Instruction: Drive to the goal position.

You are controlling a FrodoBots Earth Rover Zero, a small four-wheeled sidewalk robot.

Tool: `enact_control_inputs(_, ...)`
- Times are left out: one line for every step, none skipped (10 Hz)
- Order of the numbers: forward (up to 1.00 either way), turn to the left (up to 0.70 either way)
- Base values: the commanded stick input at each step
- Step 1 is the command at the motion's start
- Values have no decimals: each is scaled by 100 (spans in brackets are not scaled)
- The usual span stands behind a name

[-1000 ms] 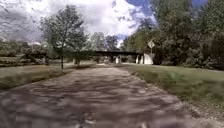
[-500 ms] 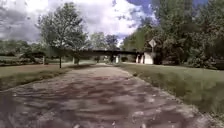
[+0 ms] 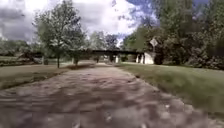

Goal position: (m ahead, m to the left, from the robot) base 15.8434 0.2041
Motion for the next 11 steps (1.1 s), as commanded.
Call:
enact_control_inputs(100, 31)
enact_control_inputs(100, 21)
enact_control_inputs(100, 11)
enact_control_inputs(100, 4)
enact_control_inputs(100, 1)
enact_control_inputs(100, 0)
enact_control_inputs(100, 0)
enact_control_inputs(100, 0)
enact_control_inputs(100, 0)
enact_control_inputs(100, 0)
enact_control_inputs(100, 0)
